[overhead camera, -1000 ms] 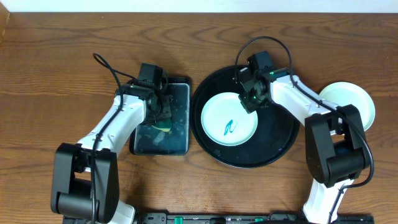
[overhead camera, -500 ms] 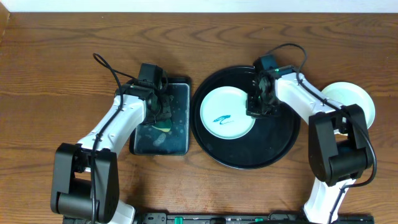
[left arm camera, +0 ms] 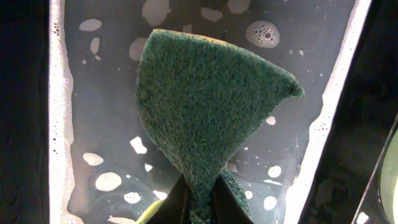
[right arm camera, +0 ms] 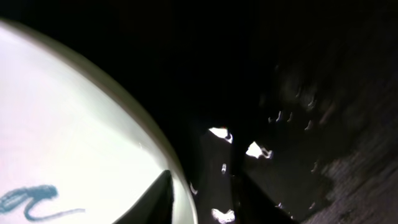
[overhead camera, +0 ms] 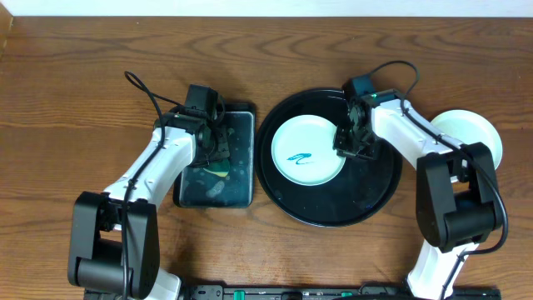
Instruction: Clean dirty plates on tray and stack at the side
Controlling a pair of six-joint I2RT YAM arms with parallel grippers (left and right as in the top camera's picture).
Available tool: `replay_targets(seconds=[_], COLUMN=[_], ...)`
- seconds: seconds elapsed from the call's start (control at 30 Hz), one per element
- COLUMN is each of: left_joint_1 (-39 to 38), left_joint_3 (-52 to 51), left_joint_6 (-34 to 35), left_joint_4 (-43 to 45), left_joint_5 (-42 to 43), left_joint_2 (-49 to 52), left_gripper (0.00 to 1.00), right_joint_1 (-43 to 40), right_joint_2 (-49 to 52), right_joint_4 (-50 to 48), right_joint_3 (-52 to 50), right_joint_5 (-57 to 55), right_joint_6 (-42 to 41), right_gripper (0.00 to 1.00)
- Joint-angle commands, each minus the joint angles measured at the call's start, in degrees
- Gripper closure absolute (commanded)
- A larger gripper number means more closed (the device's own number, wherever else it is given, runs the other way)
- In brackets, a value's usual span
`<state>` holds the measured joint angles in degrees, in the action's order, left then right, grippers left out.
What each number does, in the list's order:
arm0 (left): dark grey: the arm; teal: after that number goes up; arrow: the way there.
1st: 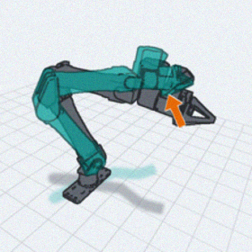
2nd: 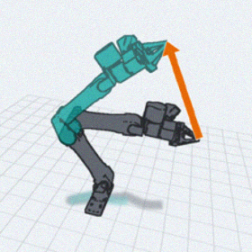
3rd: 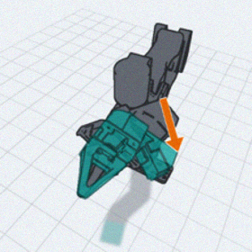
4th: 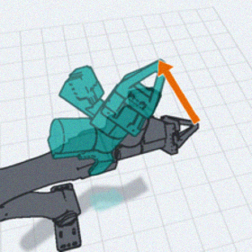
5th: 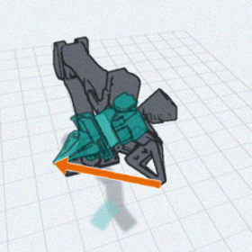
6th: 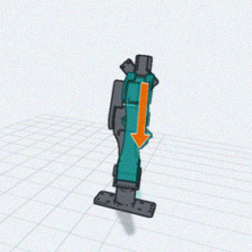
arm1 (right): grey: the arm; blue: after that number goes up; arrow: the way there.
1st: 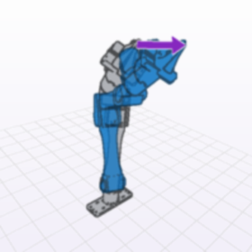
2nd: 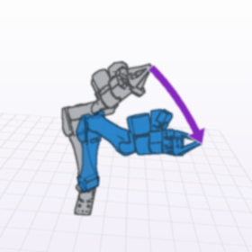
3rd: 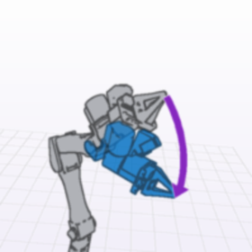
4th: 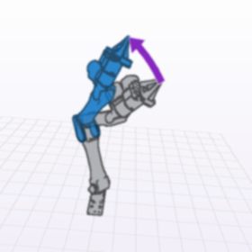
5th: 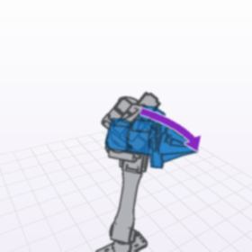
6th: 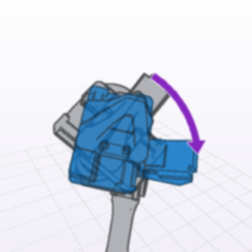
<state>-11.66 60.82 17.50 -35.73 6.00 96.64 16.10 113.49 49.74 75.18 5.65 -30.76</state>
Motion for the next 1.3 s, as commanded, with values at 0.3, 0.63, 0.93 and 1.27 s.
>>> replay_targets(seconds=[0.3, 0.63, 0.93, 1.27], left_joint_1=[0.24, 0.22, 0.17, -1.92], left_joint_3=[-0.59, -0.59, 1.36, 1.95], left_joint_6=[-0.94, -0.94, -0.96, 0.22], left_joint_4=[-0.02, -0.07, 0.37, 9.22], left_joint_5=[-0.68, -0.68, -0.66, 6.62], left_joint_2=[-0.39, -0.39, -2.19, -10.16], left_gripper=[0.93, 0.93, 0.93, 0.93], right_joint_1=[-0.15, 1.16, 1.16, 1.22], right_joint_2=[-2.47, -2.47, -2.49, -2.47], right_joint_4=[-4.52, -6.54, -6.69, -6.69], right_joint_3=[-0.48, -8.20, -8.68, -8.68], right_joint_5=[-5.33, -4.74, -4.74, -4.66], right_joint_6=[7.30, 7.26, 7.26, 7.26], right_gripper=[0.87, 0.98, 0.99, 0.99])
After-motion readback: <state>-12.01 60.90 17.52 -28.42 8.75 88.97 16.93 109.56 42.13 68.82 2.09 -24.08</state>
